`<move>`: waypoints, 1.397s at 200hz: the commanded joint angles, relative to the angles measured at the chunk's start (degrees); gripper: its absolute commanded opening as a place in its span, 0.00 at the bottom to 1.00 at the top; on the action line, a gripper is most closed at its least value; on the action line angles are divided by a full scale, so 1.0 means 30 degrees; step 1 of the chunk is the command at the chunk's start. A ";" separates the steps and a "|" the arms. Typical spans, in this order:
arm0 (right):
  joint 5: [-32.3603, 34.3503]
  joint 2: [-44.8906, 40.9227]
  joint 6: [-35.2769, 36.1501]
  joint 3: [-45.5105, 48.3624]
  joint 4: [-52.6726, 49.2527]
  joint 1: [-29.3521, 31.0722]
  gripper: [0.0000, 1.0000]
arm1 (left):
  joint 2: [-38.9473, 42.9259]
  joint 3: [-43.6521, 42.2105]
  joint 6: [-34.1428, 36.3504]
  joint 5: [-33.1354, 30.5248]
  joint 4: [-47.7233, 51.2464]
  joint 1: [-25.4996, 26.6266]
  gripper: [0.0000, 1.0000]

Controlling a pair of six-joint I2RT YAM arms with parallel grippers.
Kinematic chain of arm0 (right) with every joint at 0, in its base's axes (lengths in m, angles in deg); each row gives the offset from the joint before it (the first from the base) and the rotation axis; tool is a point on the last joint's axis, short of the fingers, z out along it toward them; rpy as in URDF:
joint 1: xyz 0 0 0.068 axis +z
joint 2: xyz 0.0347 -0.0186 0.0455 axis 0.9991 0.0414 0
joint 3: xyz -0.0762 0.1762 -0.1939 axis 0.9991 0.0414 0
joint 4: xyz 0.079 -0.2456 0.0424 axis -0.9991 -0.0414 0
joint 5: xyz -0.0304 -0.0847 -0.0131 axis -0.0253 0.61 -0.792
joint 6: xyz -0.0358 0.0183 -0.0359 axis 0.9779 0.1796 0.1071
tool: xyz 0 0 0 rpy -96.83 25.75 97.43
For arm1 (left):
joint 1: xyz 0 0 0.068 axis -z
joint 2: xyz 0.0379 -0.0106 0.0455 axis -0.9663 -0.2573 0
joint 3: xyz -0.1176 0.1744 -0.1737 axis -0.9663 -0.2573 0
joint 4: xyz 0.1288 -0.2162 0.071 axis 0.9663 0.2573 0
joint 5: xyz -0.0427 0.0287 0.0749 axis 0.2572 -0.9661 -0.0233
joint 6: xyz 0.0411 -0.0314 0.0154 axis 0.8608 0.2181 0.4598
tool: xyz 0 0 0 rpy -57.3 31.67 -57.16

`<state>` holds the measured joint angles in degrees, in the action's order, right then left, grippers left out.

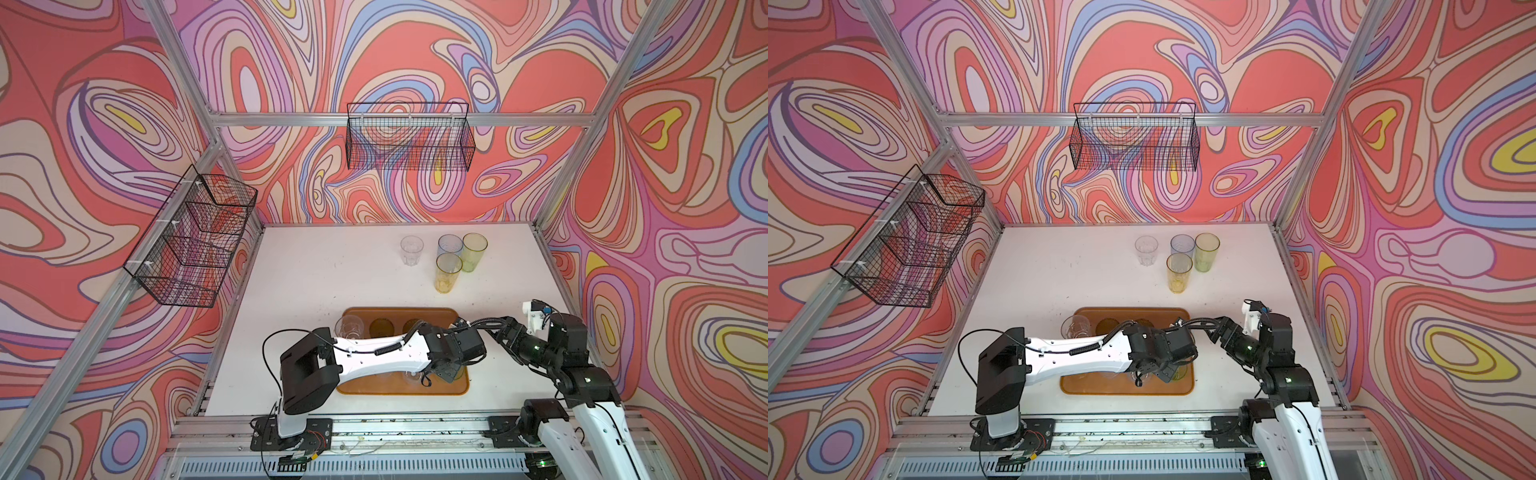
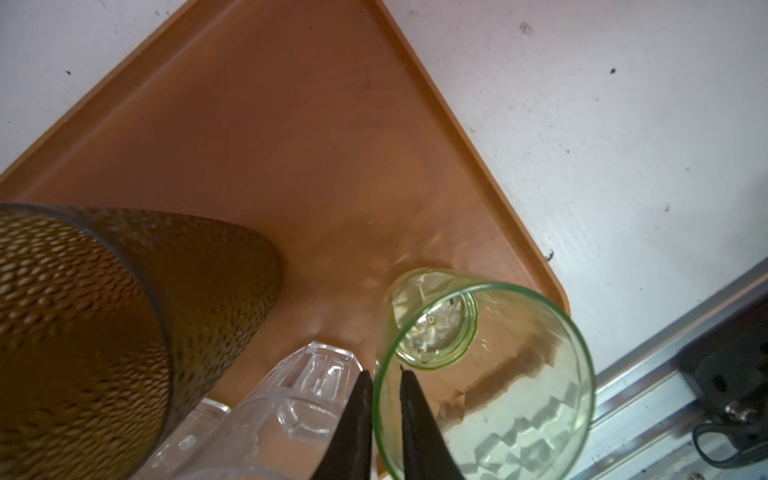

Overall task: Place the glasses into the tray
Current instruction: 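Lower the green glass onto the tray corner nearest the right gripper, then open the left gripper and lift it off the green glass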

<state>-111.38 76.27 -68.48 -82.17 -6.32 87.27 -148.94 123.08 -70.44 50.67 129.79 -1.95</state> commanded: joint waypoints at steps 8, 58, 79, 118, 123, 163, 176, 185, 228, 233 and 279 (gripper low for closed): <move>0.0011 -0.0004 0.0176 0.0073 0.0112 -0.0111 0.98 | -0.0122 0.0621 0.0211 -0.0270 0.0345 0.0205 0.20; -0.0051 0.0069 0.0138 0.0081 0.0087 -0.0105 0.97 | 0.0264 0.0883 0.0299 -0.0977 0.0569 0.0203 0.34; -0.0052 0.0084 0.0134 0.0070 0.0060 -0.0078 0.97 | 0.0672 0.0951 0.0477 -0.1734 0.0714 0.0206 0.45; 0.0095 0.0593 0.0592 -0.0383 -0.0446 -0.0101 0.97 | 0.1642 0.0979 0.1604 -0.2902 0.0571 0.0174 0.70; 0.0039 0.0687 0.0664 -0.0460 -0.0537 -0.0097 0.97 | 0.1798 0.0958 0.1736 -0.3127 0.0536 0.0184 0.72; 0.0209 0.1155 0.0913 -0.1126 -0.0697 -0.0107 0.97 | 0.3677 0.0119 0.2784 -0.3243 -0.0341 -0.0600 0.89; 0.0301 0.1331 0.0955 -0.1370 -0.0700 -0.0107 0.97 | 0.4446 -0.0277 0.2847 -0.3080 -0.0516 -0.1125 0.92; 0.0347 0.1509 0.0942 -0.1593 -0.0683 -0.0107 0.97 | 0.5120 -0.0600 0.2877 -0.3079 -0.0551 -0.1579 0.97; 0.0019 0.2644 0.0111 -0.2359 0.0064 -0.0099 0.96 | 0.9196 -0.3063 0.2933 -0.2966 -0.1033 -0.4268 1.00; 0.0007 0.2862 0.0085 -0.2495 0.0104 -0.0101 0.95 | 0.9737 -0.3497 0.2842 -0.3053 -0.1188 -0.4512 1.00; 0.0825 0.4940 0.0677 -0.4662 -0.0691 -0.0056 0.93 | 1.5366 -0.7824 0.2212 -0.1919 -0.3174 -0.7086 1.00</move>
<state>-110.09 89.38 -67.30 -92.53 -8.14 87.27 -108.92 104.38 -62.59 42.76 123.77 -20.28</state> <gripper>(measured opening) 0.932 0.999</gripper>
